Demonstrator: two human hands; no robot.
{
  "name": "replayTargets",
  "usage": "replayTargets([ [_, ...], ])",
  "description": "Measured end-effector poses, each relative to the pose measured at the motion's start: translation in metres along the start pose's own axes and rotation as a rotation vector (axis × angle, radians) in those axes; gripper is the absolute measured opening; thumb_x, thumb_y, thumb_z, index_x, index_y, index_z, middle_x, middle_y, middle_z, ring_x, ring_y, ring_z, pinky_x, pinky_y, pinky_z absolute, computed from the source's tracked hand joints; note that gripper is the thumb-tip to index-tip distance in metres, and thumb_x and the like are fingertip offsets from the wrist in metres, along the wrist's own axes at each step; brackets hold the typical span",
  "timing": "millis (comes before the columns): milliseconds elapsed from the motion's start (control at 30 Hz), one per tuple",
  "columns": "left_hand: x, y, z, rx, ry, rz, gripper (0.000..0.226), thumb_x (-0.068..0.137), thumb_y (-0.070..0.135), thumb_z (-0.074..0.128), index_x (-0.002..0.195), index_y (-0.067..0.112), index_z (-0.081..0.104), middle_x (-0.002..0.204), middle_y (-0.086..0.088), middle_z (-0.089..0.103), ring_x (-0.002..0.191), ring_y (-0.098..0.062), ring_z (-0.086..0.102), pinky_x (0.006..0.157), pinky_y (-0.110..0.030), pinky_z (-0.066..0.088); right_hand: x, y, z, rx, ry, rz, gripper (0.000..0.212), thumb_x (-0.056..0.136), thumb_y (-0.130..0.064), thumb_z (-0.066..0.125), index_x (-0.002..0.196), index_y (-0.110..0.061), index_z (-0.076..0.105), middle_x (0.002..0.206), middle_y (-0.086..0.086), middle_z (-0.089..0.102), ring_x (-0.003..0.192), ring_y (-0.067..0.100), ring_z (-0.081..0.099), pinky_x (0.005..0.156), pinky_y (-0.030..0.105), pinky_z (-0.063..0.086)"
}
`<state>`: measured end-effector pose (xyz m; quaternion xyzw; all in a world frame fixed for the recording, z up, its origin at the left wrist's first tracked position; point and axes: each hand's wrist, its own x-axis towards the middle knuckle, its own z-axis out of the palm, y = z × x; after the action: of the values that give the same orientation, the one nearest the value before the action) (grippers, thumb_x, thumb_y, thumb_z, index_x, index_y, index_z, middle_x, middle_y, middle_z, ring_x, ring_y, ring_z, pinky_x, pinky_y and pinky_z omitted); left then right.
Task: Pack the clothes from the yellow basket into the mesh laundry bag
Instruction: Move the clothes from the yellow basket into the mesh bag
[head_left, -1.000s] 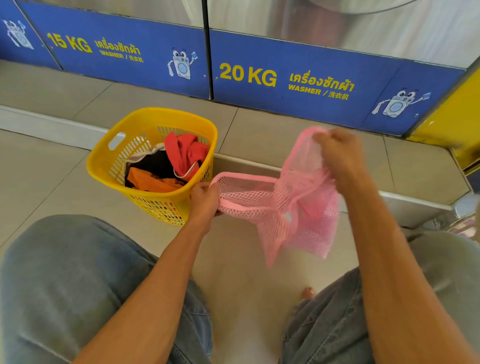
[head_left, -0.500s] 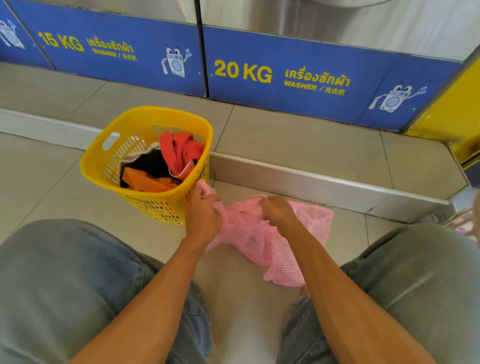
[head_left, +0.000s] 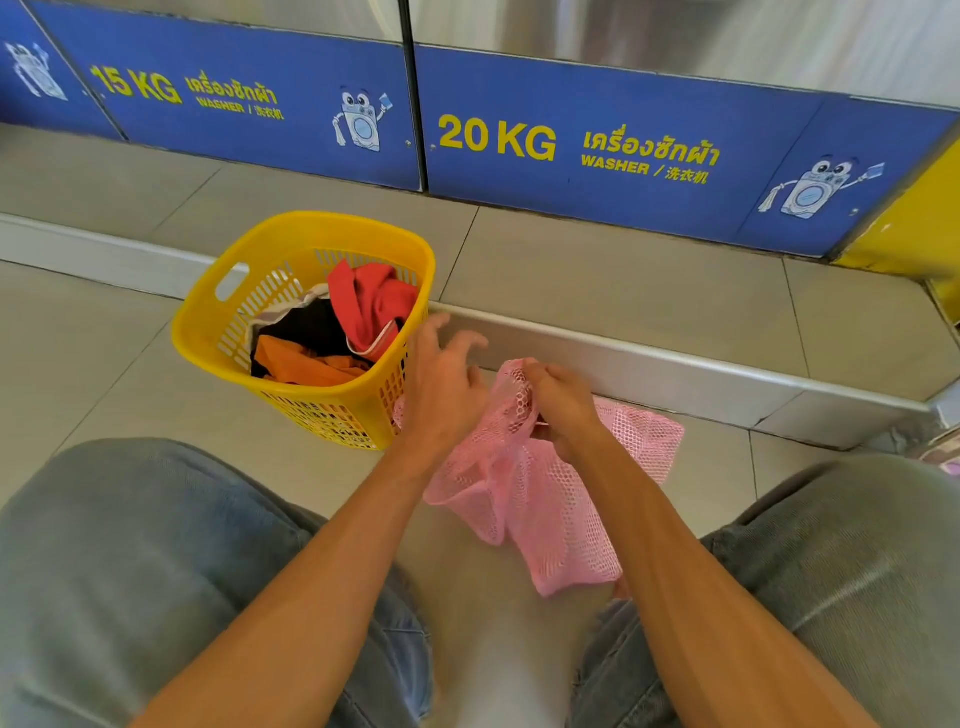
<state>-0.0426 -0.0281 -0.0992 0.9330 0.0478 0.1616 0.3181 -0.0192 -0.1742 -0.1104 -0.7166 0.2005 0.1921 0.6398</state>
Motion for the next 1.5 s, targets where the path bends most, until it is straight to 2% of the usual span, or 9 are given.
replayTargets([
  [233,0.072,-0.034,-0.051,0.005,0.098,-0.141,0.067,0.077,-0.002,0.065,0.139,0.013,0.046,0.137,-0.015,0.045,0.128,-0.034,0.041,0.107,-0.046,0.038,-0.006,-0.012,-0.004,0.160,-0.024,0.047,0.021,0.104,-0.039,0.059,0.097,-0.026,0.073,0.083,0.008,0.070,0.069,0.024,0.067,0.071,0.040,0.058],
  [433,0.105,-0.093,-0.050,0.365,-0.357,-0.283,0.094,0.078,0.049,0.076,0.151,0.043,0.018,0.163,-0.013,0.012,0.151,-0.038,0.004,0.115,-0.067,-0.002,-0.007,-0.014,-0.007,0.159,-0.068,0.039,0.026,0.103,-0.041,0.059,0.117,-0.024,0.074,0.092,0.009,0.073,0.075,0.026,0.069,0.066,0.037,0.057],
  [500,0.106,-0.103,-0.041,0.366,-0.444,-0.292,0.099,0.078,0.052,0.075,0.154,0.043,0.011,0.161,-0.017,0.019,0.150,-0.041,0.011,0.115,-0.067,-0.004,-0.006,-0.014,-0.008,0.153,-0.073,0.037,0.028,0.103,-0.040,0.060,0.121,-0.023,0.073,0.097,0.011,0.074,0.080,0.028,0.069,0.068,0.039,0.058],
  [600,0.105,-0.109,-0.027,0.466,-0.400,-0.339,0.080,0.079,0.046,0.074,0.145,0.022,0.036,0.140,-0.020,0.048,0.137,-0.043,0.037,0.114,-0.064,0.013,-0.005,-0.014,-0.011,0.141,-0.065,0.038,0.030,0.103,-0.038,0.060,0.124,-0.022,0.073,0.103,0.013,0.075,0.083,0.028,0.069,0.069,0.040,0.059],
  [700,0.107,-0.100,-0.025,0.492,-0.265,-0.389,0.039,0.081,0.041,0.070,0.109,0.016,0.061,0.115,-0.011,0.067,0.117,-0.036,0.055,0.105,-0.053,0.028,-0.005,-0.015,-0.013,0.146,-0.054,0.031,0.030,0.104,-0.037,0.059,0.125,-0.020,0.072,0.103,0.011,0.075,0.085,0.027,0.070,0.068,0.038,0.059],
  [833,0.119,-0.074,-0.059,0.472,-0.087,-0.431,0.040,0.085,0.044,0.065,0.109,0.011,0.067,0.113,-0.013,0.069,0.116,-0.037,0.059,0.105,-0.050,0.035,-0.006,-0.017,-0.013,0.161,-0.036,0.023,0.028,0.105,-0.034,0.058,0.123,-0.019,0.073,0.105,0.011,0.076,0.087,0.027,0.071,0.073,0.040,0.061],
  [1200,0.102,-0.011,-0.183,-0.407,0.271,-0.474,0.021,0.061,0.023,0.060,0.072,0.012,0.073,0.065,-0.003,0.059,0.059,-0.020,0.055,0.059,-0.034,0.050,-0.016,-0.018,-0.005,0.144,-0.021,0.001,0.020,0.105,-0.034,0.059,0.114,-0.024,0.073,0.097,0.009,0.076,0.083,0.025,0.070,0.074,0.037,0.059],
  [1367,0.117,-0.012,-0.204,-0.919,0.416,-0.410,0.028,0.037,0.018,0.056,0.064,0.013,0.061,0.076,-0.010,0.053,0.066,-0.021,0.049,0.055,-0.026,0.039,-0.014,-0.015,-0.005,0.116,-0.022,0.001,0.015,0.104,-0.036,0.060,0.095,-0.032,0.071,0.099,0.009,0.076,0.084,0.025,0.071,0.078,0.040,0.060],
  [1500,0.124,-0.012,-0.201,-1.054,0.298,-0.367,0.013,0.050,0.015,0.055,0.063,0.015,0.056,0.079,-0.010,0.055,0.074,-0.024,0.054,0.062,-0.031,0.043,-0.011,-0.014,-0.006,0.118,-0.025,0.008,0.018,0.103,-0.035,0.061,0.109,-0.024,0.073,0.093,0.007,0.074,0.079,0.023,0.069,0.073,0.037,0.060],
])
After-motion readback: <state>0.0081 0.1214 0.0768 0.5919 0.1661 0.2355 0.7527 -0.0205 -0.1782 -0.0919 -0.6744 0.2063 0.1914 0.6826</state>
